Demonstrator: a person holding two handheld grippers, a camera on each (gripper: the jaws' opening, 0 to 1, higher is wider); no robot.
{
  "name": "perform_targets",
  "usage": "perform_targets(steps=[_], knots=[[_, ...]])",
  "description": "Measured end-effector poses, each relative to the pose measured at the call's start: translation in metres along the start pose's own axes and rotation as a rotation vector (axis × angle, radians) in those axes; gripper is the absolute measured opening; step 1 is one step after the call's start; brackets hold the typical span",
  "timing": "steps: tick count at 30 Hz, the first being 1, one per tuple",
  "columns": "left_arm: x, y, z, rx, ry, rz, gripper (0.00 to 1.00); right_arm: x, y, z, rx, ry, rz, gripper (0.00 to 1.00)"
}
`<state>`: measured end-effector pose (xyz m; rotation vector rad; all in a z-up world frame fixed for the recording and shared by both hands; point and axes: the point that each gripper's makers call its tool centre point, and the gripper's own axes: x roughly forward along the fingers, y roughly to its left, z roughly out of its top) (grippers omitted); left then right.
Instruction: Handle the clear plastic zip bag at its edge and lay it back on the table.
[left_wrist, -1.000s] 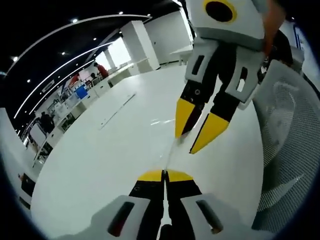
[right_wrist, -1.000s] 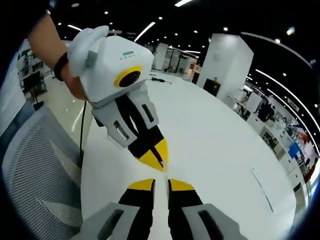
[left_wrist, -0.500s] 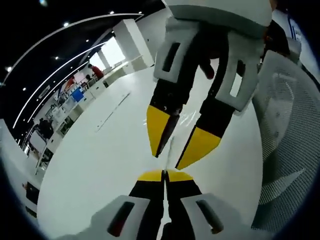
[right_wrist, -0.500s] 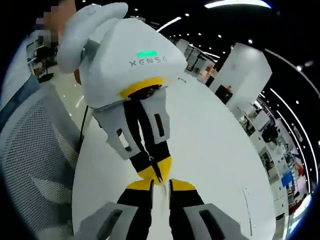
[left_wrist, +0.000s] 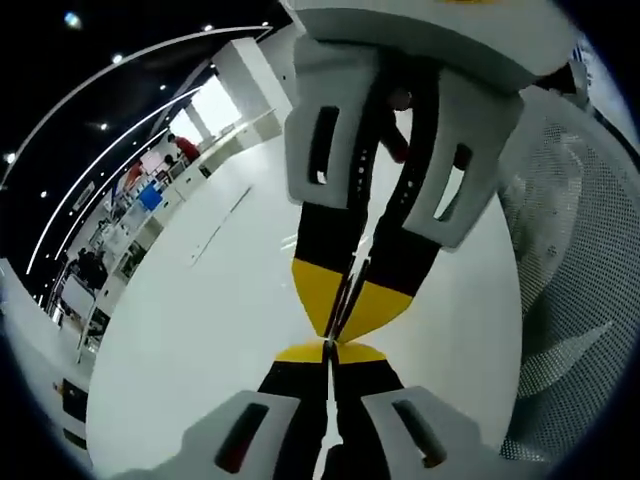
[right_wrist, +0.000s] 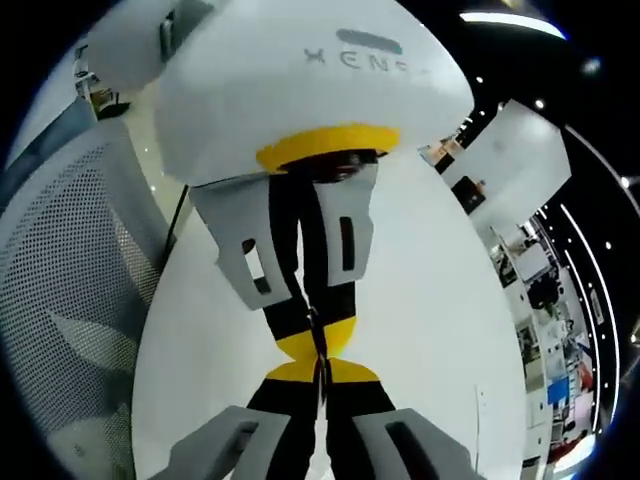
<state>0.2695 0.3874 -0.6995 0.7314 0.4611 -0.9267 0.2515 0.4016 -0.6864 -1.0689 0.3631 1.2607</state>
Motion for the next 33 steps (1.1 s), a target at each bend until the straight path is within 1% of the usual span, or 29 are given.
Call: perform_targets(steps=[3, 6, 8, 11, 17, 20, 24, 26, 30, 32, 33], knots=[[-0.001, 0.000, 0.002, -0.037, -0.004, -0.001, 0.00, -0.002, 0.000, 0.000, 0.002, -0.003, 0.004, 0.00], [-0.003, 0.003, 0.002, -0.077, -0.024, 0.005, 0.00, -0.004, -0.001, 0.000, 0.000, -0.011, 0.002, 0.00], [-0.003, 0.004, 0.000, -0.078, -0.018, 0.009, 0.02, -0.006, -0.002, 0.000, 0.001, -0.015, 0.001, 0.00], [-0.005, 0.009, -0.005, -0.096, -0.018, 0.020, 0.10, -0.010, -0.003, 0.003, -0.003, -0.036, 0.001, 0.00], [-0.009, 0.016, -0.018, -0.106, 0.002, 0.039, 0.12, -0.014, -0.006, 0.006, -0.007, -0.058, -0.004, 0.00], [-0.013, 0.022, -0.025, -0.118, 0.009, 0.054, 0.13, -0.019, -0.006, 0.009, -0.006, -0.071, -0.007, 0.00], [-0.017, 0.033, -0.033, -0.149, 0.016, 0.077, 0.17, -0.023, -0.006, 0.009, -0.005, -0.081, -0.009, 0.00], [-0.018, 0.038, -0.038, -0.173, 0.013, 0.082, 0.18, -0.025, -0.007, 0.009, 0.003, -0.086, -0.011, 0.00], [-0.018, 0.043, -0.048, -0.174, 0.030, 0.084, 0.18, -0.032, -0.008, 0.011, 0.015, -0.100, -0.015, 0.00], [-0.017, 0.044, -0.054, -0.149, 0.063, 0.087, 0.17, -0.036, -0.010, 0.012, 0.015, -0.104, -0.019, 0.00], [-0.016, 0.045, -0.055, -0.144, 0.067, 0.087, 0.17, -0.037, -0.010, 0.013, 0.017, -0.109, -0.019, 0.00]])
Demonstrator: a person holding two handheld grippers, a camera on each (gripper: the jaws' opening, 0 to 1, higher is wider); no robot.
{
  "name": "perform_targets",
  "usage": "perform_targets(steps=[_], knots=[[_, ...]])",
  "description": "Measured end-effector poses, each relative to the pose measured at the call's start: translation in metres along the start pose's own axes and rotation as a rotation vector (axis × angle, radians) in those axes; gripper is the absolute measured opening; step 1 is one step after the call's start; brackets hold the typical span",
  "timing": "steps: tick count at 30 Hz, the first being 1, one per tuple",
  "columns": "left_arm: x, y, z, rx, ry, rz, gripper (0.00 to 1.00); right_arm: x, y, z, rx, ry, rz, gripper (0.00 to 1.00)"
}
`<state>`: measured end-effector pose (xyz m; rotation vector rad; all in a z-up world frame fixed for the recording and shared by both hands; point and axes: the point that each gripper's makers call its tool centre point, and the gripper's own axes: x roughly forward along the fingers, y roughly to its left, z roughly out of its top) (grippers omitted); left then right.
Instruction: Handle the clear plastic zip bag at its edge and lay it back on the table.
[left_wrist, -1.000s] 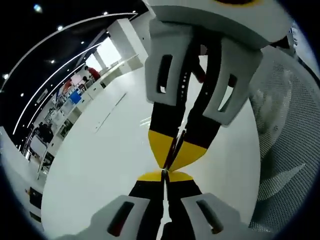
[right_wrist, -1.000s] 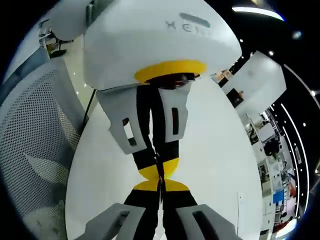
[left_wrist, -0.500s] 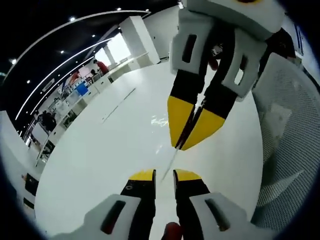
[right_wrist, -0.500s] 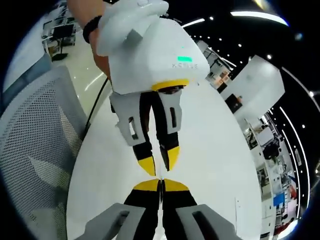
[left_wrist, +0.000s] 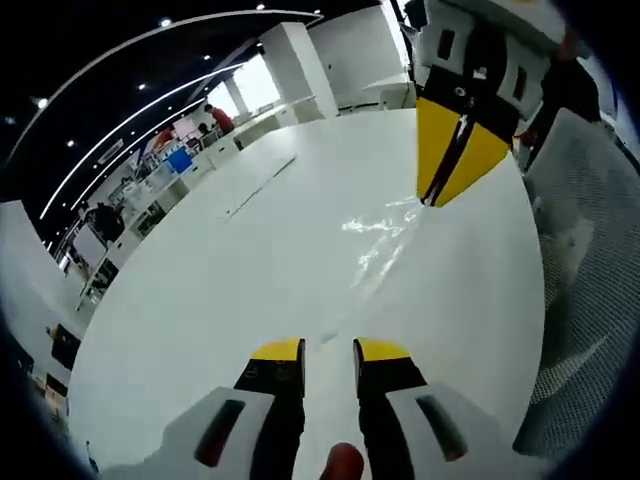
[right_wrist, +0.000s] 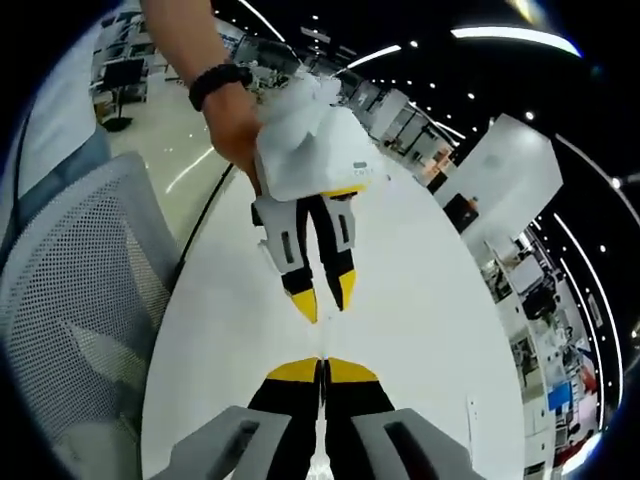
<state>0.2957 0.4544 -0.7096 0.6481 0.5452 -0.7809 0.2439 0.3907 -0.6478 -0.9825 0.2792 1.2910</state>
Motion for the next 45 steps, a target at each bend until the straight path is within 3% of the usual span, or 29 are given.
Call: perform_targets(steps=[7, 17, 28, 45], knots=[[0.004, 0.004, 0.003, 0.011, -0.010, -0.010, 0.18, -0.007, 0.004, 0.008, -0.026, -0.018, 0.010, 0.00], [0.010, 0.005, -0.004, 0.075, 0.011, -0.027, 0.04, -0.007, 0.004, 0.009, -0.021, -0.028, 0.011, 0.00], [0.008, 0.000, -0.004, 0.064, 0.017, -0.044, 0.01, -0.009, 0.003, 0.006, -0.013, -0.024, 0.006, 0.00], [-0.007, 0.003, 0.000, 0.057, 0.004, -0.030, 0.00, -0.003, 0.004, -0.020, 0.018, 0.027, 0.004, 0.00]])
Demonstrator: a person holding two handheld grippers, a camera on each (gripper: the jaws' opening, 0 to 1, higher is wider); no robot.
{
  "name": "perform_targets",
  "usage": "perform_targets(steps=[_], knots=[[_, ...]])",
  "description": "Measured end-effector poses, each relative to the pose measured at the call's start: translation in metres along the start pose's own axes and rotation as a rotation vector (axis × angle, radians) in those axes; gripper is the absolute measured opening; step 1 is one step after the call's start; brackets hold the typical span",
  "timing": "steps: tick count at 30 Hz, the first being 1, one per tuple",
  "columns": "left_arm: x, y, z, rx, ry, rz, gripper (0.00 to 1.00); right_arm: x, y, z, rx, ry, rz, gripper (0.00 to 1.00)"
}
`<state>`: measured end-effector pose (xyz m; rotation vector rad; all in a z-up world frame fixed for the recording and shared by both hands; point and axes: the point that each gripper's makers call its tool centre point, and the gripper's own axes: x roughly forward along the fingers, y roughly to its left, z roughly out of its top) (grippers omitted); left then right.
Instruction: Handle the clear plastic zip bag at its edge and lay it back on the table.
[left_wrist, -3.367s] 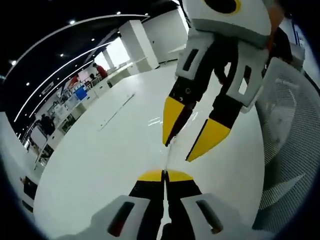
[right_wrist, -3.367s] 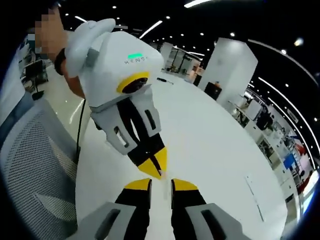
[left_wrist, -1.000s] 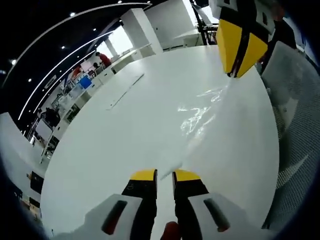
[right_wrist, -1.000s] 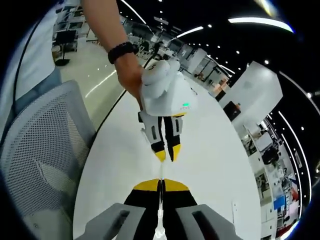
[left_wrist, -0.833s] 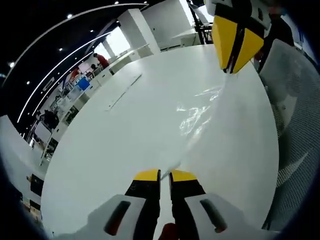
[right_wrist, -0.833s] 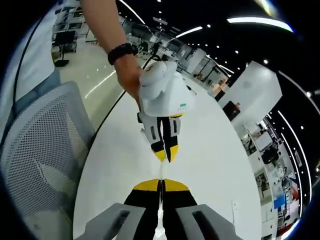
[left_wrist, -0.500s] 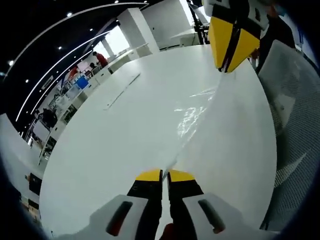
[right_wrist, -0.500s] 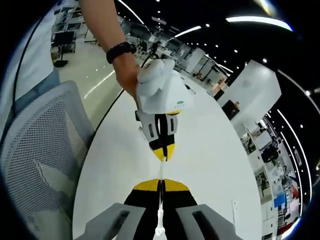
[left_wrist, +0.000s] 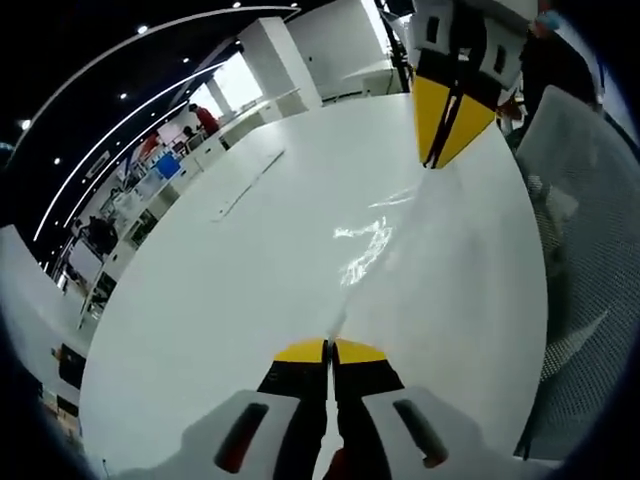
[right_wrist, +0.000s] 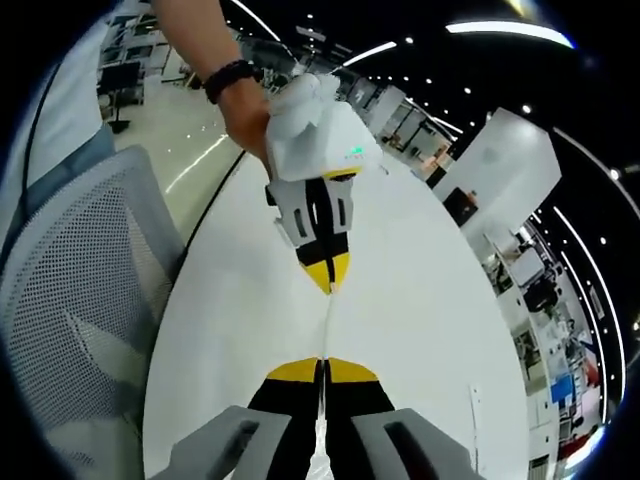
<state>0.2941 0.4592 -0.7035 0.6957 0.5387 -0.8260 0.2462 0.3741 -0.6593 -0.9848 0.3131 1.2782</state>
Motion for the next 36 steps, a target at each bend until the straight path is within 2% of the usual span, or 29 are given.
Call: perform_targets(steps=[11, 17, 25, 30, 36], knots=[[-0.010, -0.005, 0.012, 0.022, -0.026, 0.009, 0.00, -0.002, -0.012, -0.023, -0.002, 0.057, -0.020, 0.00], [-0.017, -0.003, 0.026, 0.015, -0.044, 0.029, 0.00, 0.001, -0.032, -0.032, -0.041, 0.093, -0.044, 0.00], [-0.023, -0.010, 0.036, 0.014, -0.062, 0.046, 0.00, -0.001, -0.055, -0.032, -0.054, 0.097, -0.091, 0.00], [-0.024, -0.020, 0.043, -0.003, -0.078, 0.047, 0.00, 0.000, -0.059, -0.038, -0.038, 0.104, -0.102, 0.00], [-0.022, -0.024, 0.050, -0.025, -0.097, 0.060, 0.00, 0.004, -0.057, -0.051, 0.035, 0.117, -0.113, 0.00]])
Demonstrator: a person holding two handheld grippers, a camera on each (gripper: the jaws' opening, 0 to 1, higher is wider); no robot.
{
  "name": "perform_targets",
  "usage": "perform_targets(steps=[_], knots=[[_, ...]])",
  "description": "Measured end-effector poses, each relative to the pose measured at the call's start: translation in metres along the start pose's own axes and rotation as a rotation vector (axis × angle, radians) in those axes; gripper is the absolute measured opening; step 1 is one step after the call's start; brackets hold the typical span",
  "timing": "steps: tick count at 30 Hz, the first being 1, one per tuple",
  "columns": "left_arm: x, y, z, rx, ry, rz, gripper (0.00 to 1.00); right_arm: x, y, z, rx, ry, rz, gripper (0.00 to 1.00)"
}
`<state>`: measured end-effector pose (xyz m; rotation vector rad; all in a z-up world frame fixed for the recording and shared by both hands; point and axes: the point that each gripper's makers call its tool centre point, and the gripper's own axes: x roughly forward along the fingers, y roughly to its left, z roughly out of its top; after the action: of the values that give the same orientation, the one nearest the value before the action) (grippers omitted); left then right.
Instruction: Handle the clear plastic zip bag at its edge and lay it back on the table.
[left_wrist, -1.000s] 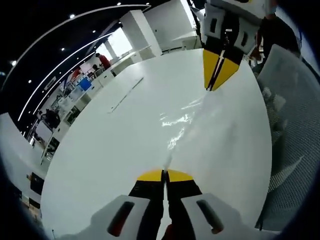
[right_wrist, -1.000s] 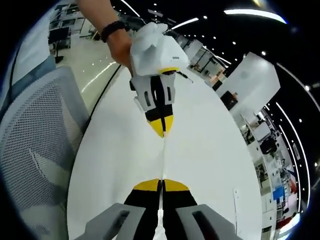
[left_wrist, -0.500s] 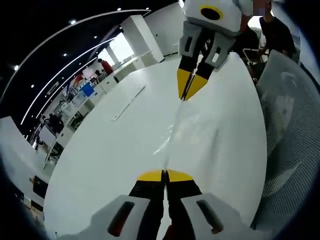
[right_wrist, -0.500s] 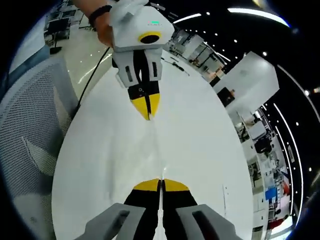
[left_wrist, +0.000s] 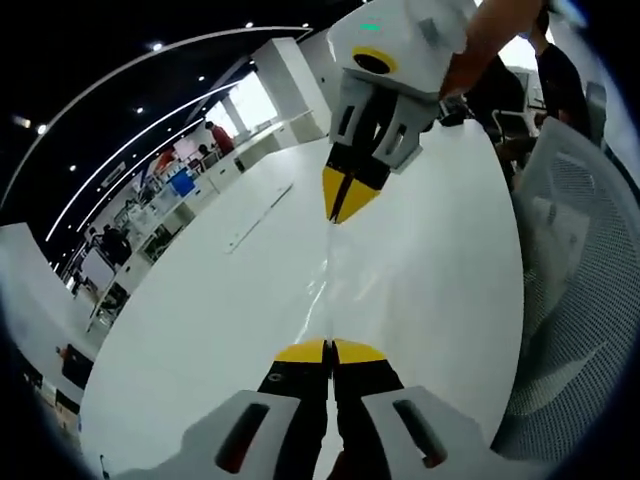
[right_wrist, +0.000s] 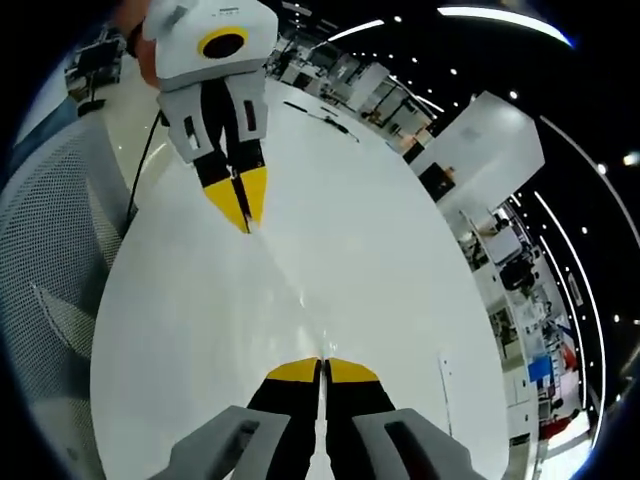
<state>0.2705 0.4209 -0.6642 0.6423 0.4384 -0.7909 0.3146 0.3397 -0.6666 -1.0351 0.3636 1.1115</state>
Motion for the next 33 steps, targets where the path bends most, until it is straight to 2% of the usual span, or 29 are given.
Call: perform_targets(steps=[5, 10, 17, 20, 26, 33], knots=[[0.002, 0.001, 0.004, -0.036, -0.017, 0.013, 0.00, -0.001, 0.006, -0.006, 0.037, 0.009, 0.002, 0.00], [0.003, -0.001, 0.002, -0.051, -0.013, 0.012, 0.00, -0.002, 0.012, -0.010, 0.036, 0.012, 0.015, 0.00], [0.004, -0.005, 0.001, -0.062, -0.004, -0.003, 0.00, -0.004, 0.018, -0.007, 0.045, 0.001, 0.033, 0.00], [0.005, -0.005, 0.001, -0.069, -0.001, -0.005, 0.00, -0.004, 0.020, -0.003, 0.032, -0.003, 0.038, 0.04], [0.008, -0.006, 0.003, -0.059, 0.000, -0.018, 0.00, -0.005, 0.022, 0.012, -0.019, -0.025, 0.053, 0.08], [0.011, -0.009, 0.005, -0.040, 0.000, -0.037, 0.00, -0.005, 0.027, 0.047, -0.075, -0.074, 0.093, 0.11]])
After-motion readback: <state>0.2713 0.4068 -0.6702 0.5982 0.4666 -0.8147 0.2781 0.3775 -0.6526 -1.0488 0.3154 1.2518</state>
